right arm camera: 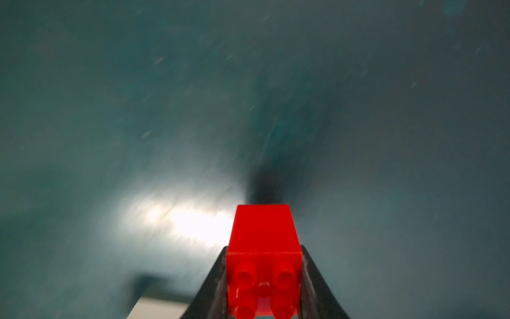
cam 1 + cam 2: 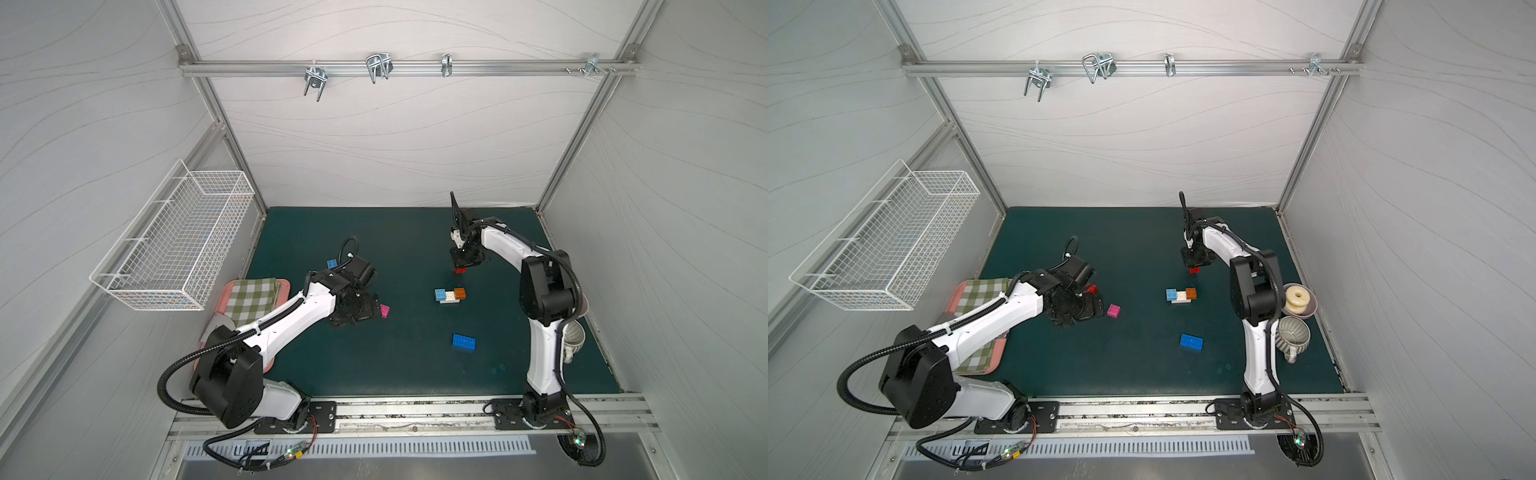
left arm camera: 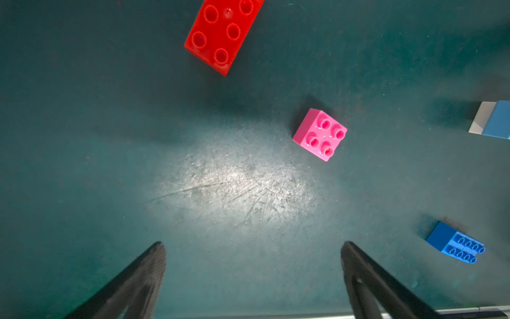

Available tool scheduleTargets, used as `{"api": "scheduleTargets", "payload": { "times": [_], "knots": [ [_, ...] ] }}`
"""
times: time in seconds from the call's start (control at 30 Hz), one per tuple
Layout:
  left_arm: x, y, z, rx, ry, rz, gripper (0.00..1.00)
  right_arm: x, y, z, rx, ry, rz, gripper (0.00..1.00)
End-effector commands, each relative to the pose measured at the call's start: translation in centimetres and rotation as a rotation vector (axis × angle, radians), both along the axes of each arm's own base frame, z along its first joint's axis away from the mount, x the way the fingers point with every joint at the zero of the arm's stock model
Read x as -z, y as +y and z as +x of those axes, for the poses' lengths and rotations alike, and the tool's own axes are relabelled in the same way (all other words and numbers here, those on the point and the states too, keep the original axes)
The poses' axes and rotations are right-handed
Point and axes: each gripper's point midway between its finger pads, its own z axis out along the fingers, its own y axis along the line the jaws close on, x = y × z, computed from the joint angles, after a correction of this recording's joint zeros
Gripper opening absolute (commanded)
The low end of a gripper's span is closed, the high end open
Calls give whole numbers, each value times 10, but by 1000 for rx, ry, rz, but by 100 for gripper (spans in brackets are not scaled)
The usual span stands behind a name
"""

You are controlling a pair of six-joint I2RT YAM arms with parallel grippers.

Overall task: Assemble a carrot with lego
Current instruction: Pick up the lego brick from the center of the board, then place the lego brick at the center of the board.

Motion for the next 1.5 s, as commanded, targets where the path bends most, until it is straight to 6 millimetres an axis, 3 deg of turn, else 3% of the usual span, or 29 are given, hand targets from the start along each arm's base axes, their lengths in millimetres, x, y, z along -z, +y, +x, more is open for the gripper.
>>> {"api": "scheduleTargets", "payload": {
  "times": [0.0, 0.13, 0.27, 0.6, 0.83, 1.27, 1.4, 1.47],
  "knots": [
    [-9, 4, 5, -12, -46, -1, 99, -50, 33, -35, -8, -63, 70, 27],
    [-12, 7, 3, -15, -60, -4, 99, -73, 55, -79, -15, -97, 59, 27],
    [-14, 11, 0, -22, -72, -5, 99, -74, 61, -122, 48, -48, 57, 24],
    [-13, 21, -15, -36, -84, -7, 99, -36, 88, -202, 113, 64, 56, 24],
    [-12, 24, -19, -45, -87, -7, 99, -3, 100, -224, 183, 124, 34, 24],
    [-10, 28, -24, -56, -85, -6, 99, 38, 120, -232, 200, 162, -4, 30],
    [-10, 28, -25, -56, -86, -6, 99, 42, 121, -235, 199, 173, -13, 39],
    [-11, 28, -25, -56, -87, -7, 99, 42, 122, -237, 200, 184, -5, 49]
  ]
}}
